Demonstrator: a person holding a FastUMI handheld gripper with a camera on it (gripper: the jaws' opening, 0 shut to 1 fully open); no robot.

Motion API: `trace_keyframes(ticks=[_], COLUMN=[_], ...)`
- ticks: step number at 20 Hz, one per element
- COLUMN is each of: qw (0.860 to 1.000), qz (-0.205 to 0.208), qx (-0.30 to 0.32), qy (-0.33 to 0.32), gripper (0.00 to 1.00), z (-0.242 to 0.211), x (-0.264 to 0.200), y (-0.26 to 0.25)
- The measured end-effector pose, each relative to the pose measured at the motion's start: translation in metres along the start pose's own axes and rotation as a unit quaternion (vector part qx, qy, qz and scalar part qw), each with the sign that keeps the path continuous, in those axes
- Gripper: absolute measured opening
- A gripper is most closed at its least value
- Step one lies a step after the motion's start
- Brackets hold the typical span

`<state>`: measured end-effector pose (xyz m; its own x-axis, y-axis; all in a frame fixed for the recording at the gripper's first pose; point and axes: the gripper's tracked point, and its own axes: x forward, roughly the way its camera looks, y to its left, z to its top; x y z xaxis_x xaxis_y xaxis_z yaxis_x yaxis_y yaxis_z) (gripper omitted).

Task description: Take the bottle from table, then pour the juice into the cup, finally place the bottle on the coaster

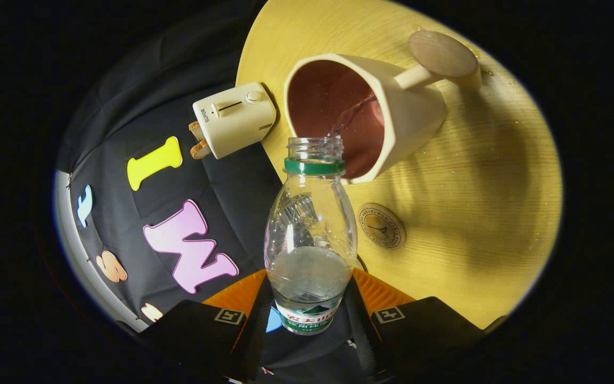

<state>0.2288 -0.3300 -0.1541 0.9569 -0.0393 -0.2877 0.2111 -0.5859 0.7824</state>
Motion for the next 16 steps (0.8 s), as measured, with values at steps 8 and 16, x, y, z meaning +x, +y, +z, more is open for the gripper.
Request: trace_keyframes(ticks=[8, 16], qw=[0.999, 0.996], qz=[0.015, 0.028], qx=[0.042, 0.086], qy=[-0.001, -0.001], gripper=[0.73, 0.73], z=[0.002, 0.004], x=[-0.003, -0.004], y=[0.007, 0.014])
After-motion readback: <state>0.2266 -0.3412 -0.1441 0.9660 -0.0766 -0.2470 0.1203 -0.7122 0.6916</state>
